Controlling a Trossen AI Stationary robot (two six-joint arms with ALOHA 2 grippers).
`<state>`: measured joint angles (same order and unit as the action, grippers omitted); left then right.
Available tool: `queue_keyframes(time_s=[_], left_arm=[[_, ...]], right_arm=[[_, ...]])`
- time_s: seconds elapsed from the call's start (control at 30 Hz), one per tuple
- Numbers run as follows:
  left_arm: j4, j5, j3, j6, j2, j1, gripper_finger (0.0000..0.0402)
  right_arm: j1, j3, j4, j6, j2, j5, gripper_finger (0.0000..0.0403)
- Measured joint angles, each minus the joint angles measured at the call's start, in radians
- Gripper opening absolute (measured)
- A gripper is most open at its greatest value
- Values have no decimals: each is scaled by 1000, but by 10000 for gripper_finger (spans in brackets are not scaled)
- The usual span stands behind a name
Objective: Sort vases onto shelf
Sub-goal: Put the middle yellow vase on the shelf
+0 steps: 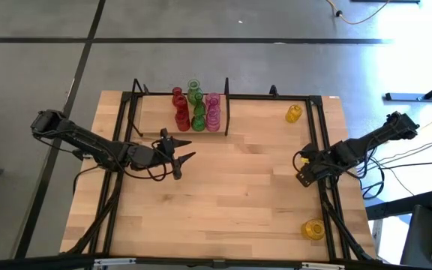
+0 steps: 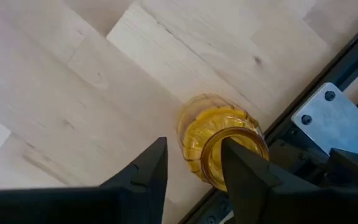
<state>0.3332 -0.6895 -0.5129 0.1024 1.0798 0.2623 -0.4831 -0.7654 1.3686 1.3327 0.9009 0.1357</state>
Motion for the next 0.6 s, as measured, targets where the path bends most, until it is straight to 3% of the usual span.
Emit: queue_keyframes(time_s=[0.27,0.6], left_arm=[[0,0,0,1,0,0,196],[0,0,0,1,0,0,196]], right_arm=[[0,0,2,-5,66,-6,104],[0,0,15,-58,86,-6,7]])
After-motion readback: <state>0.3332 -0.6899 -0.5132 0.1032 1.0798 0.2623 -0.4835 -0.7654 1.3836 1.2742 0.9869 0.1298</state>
